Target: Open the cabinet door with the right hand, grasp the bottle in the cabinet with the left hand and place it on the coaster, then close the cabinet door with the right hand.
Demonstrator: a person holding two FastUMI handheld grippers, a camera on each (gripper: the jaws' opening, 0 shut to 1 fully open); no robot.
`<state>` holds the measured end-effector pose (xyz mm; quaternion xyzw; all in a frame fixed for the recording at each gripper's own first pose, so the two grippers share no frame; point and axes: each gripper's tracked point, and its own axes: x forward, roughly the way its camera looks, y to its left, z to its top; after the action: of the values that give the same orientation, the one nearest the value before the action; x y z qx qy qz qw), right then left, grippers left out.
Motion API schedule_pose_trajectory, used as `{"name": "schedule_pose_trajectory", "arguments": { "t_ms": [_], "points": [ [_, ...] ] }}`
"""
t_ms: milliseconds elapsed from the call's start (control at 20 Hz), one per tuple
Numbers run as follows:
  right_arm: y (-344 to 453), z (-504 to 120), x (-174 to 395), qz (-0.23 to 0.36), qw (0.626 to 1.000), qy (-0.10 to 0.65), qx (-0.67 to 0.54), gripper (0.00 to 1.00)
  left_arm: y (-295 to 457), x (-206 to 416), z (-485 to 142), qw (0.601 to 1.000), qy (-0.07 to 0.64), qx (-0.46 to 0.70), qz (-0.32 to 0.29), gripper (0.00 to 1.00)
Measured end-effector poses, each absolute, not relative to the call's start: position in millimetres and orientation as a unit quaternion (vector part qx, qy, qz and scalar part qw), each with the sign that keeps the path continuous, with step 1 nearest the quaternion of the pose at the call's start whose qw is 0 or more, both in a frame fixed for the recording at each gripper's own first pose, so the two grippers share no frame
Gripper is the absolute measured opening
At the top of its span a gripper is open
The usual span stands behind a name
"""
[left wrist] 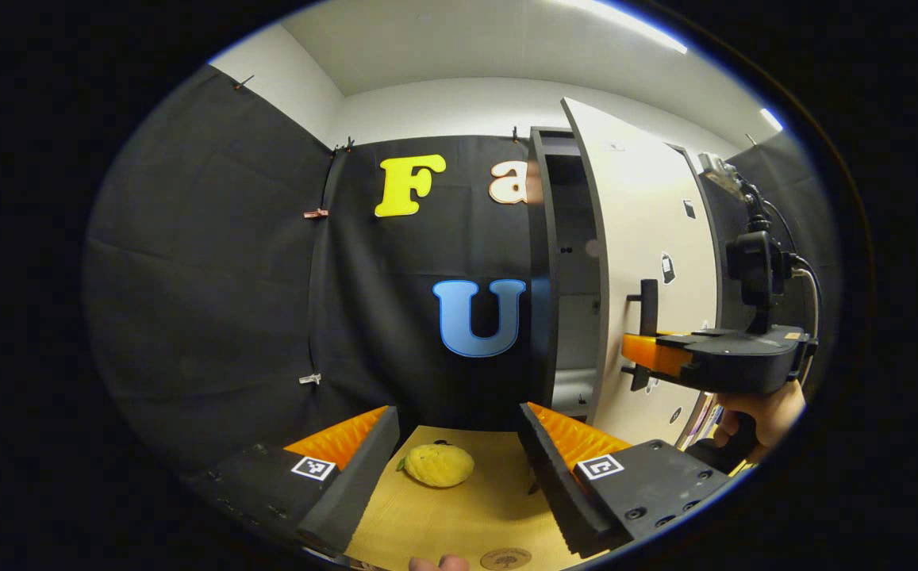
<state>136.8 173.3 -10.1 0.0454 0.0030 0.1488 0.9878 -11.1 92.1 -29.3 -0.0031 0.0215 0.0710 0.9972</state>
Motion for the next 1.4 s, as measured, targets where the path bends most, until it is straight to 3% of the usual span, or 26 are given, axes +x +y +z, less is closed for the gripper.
{"name": "schedule_pose_trajectory", "arguments": {
  "t_ms": [650, 1400],
  "points": [
    [148, -6, 104, 0.171, 0.984, 0.004, 0.054, 0.19, 48, -19, -11, 0.999, 0.006, 0.005, 0.052, 0.95],
    [61, -4, 58, 0.119, 0.993, 0.004, 0.028, 0.18, -23, -4, 8, 1.000, -0.007, 0.011, 0.016, 0.95]
  ]
}}
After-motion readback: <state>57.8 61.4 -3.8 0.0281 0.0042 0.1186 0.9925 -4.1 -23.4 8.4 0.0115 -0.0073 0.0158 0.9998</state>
